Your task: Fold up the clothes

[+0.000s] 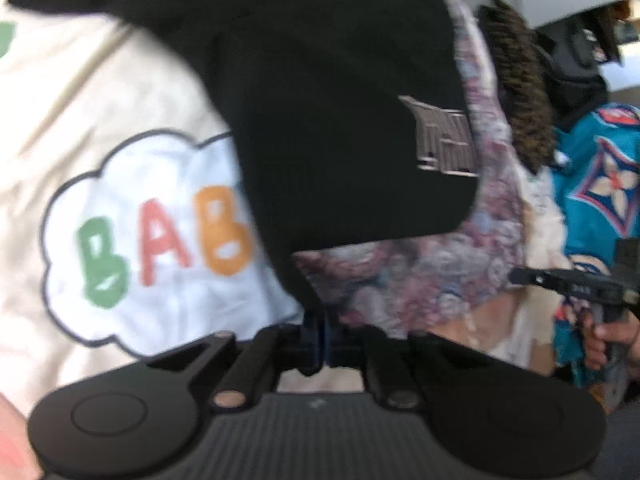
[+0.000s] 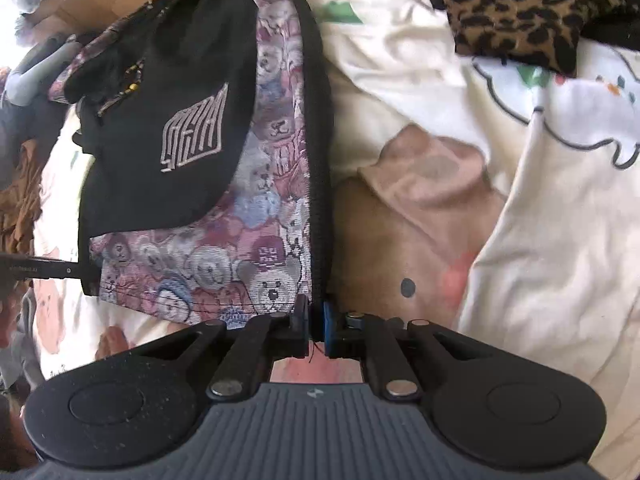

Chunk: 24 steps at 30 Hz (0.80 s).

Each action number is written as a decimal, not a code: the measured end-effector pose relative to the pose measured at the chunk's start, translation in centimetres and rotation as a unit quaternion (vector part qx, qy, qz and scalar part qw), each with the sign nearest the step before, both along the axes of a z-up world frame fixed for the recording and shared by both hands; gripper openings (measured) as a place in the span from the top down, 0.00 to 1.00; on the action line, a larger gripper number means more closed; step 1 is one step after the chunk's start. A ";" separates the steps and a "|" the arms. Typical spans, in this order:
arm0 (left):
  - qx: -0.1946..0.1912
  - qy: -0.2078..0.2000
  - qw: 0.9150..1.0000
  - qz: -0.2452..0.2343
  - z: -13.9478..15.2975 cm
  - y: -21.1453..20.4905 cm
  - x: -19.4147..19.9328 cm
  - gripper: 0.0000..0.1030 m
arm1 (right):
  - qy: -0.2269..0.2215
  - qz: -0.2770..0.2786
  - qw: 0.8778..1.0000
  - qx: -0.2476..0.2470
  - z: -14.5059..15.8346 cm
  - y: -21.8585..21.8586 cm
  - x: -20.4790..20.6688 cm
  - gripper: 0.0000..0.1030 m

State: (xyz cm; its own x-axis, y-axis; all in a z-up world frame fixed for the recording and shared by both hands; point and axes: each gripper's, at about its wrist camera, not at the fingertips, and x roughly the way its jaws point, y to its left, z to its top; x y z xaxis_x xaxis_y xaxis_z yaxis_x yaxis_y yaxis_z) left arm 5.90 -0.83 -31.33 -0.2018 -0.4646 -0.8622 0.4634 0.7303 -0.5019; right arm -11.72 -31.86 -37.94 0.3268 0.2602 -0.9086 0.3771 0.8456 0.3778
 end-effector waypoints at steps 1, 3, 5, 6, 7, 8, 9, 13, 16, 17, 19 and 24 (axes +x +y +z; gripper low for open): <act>-0.008 0.004 1.000 -0.003 0.4 -0.2 -0.2 0.97 | -0.001 -0.002 1.000 -0.005 0.5 -0.3 -0.2 0.96; -0.022 0.010 1.000 -0.008 1.0 -0.7 -0.6 0.98 | -0.003 -0.008 1.000 -0.013 1.5 -0.8 -0.6 0.96; -0.036 0.017 0.999 -0.016 1.5 -1.1 -1.1 0.98 | -0.005 -0.014 1.000 -0.020 2.4 -1.4 -1.1 0.96; -0.044 0.021 0.999 -0.021 1.7 -1.3 -1.4 0.98 | -0.005 -0.015 1.000 -0.024 2.8 -1.6 -1.2 0.96; -0.054 0.026 0.998 -0.023 2.0 -1.5 -1.6 0.98 | -0.005 -0.016 0.999 -0.027 3.1 -1.8 -1.4 0.96; -0.059 0.026 0.998 -0.026 2.1 -1.5 -1.7 0.98 | -0.006 -0.013 0.999 -0.031 3.4 -2.0 -1.5 0.96; -0.062 0.026 0.997 -0.028 2.2 -1.5 -1.8 0.98 | -0.005 -0.009 0.999 -0.036 3.7 -2.1 -1.6 0.96; -0.082 0.032 0.995 -0.035 2.3 -2.2 -1.7 0.98 | -0.003 -0.003 0.999 -0.047 4.3 -3.2 -1.5 0.96; -0.095 0.037 0.994 -0.042 2.3 -1.8 -1.5 0.98 | 0.000 -0.013 0.998 -0.054 4.7 -3.9 -1.7 0.96; -0.099 0.040 0.993 -0.045 2.2 -1.5 -1.5 0.98 | 0.000 -0.015 0.998 -0.058 4.9 -4.1 -1.9 0.96; -0.103 0.046 0.992 -0.053 2.4 -1.7 -1.5 0.98 | 0.001 -0.019 0.998 -0.067 5.2 -4.4 -2.2 0.96; -0.113 0.056 0.989 -0.071 3.5 -1.8 -2.0 0.98 | 0.004 -0.029 0.996 -0.080 5.8 -5.2 -2.9 0.96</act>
